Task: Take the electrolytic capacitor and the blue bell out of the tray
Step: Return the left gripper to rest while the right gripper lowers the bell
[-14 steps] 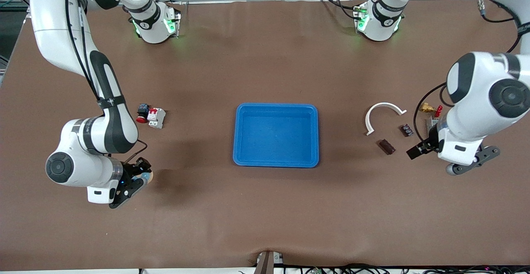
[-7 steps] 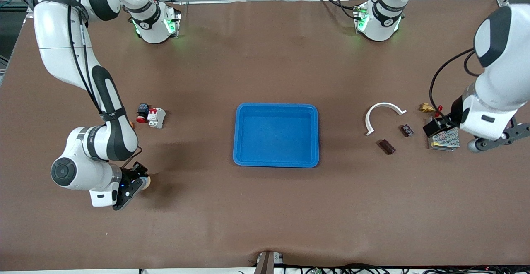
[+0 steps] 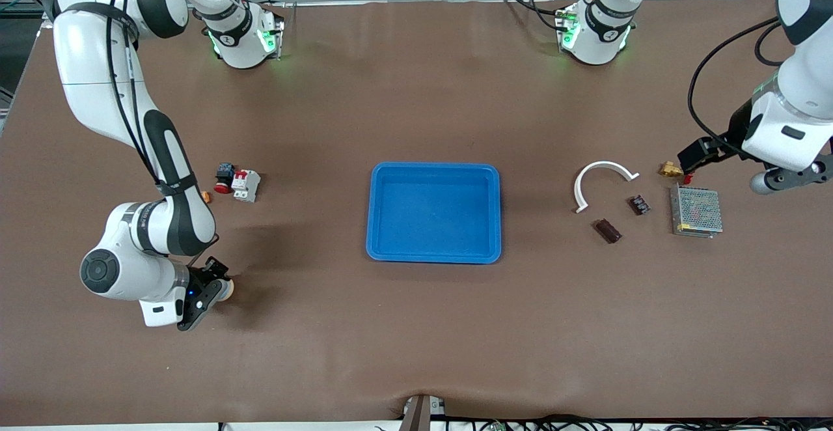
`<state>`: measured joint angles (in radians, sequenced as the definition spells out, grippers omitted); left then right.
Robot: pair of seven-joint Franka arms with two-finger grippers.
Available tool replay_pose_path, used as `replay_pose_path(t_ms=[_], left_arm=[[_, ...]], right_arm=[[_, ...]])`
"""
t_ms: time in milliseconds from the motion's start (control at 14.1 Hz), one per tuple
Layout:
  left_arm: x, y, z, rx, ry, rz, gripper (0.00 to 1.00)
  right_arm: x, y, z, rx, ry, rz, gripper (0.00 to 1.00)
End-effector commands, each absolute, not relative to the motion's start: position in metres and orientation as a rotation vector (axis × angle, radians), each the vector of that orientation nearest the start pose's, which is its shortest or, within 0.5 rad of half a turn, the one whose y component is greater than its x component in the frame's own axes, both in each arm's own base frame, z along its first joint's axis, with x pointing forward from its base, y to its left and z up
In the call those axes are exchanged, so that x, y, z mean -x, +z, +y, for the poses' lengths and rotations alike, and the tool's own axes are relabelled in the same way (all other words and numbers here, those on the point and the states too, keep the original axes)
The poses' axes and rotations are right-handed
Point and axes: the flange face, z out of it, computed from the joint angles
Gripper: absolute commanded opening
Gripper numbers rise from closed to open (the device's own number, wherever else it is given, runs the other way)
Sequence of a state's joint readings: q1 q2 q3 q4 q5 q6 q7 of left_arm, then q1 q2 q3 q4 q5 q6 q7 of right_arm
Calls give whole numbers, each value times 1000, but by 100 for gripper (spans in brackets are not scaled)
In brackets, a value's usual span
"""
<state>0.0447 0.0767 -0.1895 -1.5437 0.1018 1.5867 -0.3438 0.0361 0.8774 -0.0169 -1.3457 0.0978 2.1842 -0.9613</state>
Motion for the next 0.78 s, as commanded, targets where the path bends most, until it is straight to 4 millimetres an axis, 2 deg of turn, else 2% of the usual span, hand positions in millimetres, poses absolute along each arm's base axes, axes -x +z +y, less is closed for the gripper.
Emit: replay_pose_path(t_ms=[0,354,567,637,708], left_arm=[[-556,620,-61,3078,12,-220,100],[-537,635,-32,3117,35,-97,100],[-536,634,-30,3129,62,-106,100],[-536,634,-33,3129,64,-101,100],[-535,634,-32,3128,66,-108,100]], right_arm=[[-737,192,19,2727,-15,-1396,49],[-736,187,17,2727,-11,-1376,49],[-736,186,17,2729,-11,-1371,54],[-736,186,17,2729,-12,-1369,70],[-736,185,17,2734,-10,-1355,100]])
